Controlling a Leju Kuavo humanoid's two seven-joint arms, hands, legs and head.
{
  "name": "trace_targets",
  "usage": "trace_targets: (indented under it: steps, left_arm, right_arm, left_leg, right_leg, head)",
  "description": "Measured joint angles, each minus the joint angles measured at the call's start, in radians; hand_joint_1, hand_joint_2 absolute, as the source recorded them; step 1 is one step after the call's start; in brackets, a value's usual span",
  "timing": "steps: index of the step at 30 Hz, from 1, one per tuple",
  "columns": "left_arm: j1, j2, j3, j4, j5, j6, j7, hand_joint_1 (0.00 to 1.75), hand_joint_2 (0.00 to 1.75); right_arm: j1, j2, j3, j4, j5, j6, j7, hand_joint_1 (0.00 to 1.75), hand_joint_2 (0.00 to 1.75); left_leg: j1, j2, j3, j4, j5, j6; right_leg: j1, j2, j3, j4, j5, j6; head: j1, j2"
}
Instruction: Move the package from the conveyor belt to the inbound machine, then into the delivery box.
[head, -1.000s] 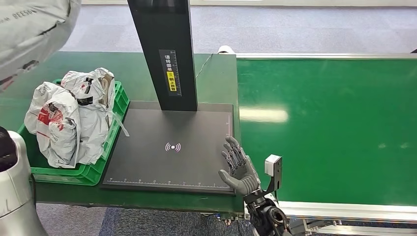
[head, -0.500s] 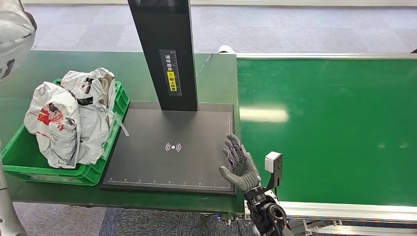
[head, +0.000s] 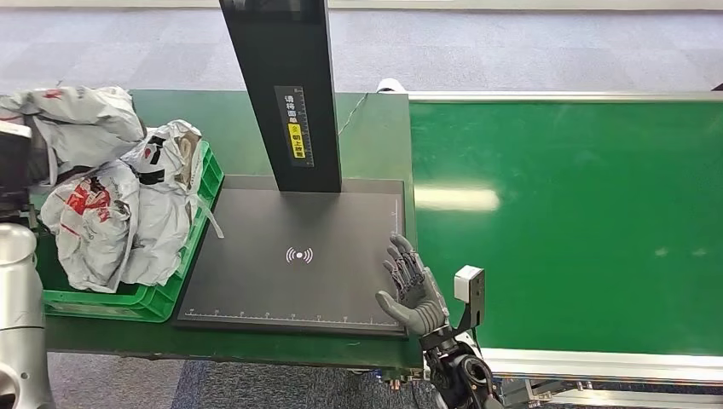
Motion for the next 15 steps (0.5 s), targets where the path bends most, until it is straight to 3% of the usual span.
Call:
trace_targets:
  steps: [13, 15]
  left_arm:
    - [-0.026, -0.028, -0.19, 0.101, -0.11, -0.057, 0.037, 1.75, 1.75]
    - [-0.025, -0.028, -0.2, 0.101, -0.108, -0.057, 0.037, 1.64, 1.75]
  right_arm:
    - [-0.003, 0.006, -0.028, 0.0, -0.001, 0.019, 0.009, 0.0, 1.75]
    - [-0.003, 0.006, -0.03, 0.0, -0.002, 0.019, 0.011, 0.0, 1.75]
  left_leg:
    - [0.0, 0.0, -0.002, 0.0, 0.0, 0.0]
    - [0.0, -0.001, -0.002, 0.0, 0.0, 0.0]
  right_leg:
    - [0.0, 0.0, -0.002, 0.0, 0.0, 0.0]
    - [0.0, 0.0, -0.002, 0.0, 0.0, 0.0]
  head:
    - [0.0, 0.0]
    - [0.0, 0.0]
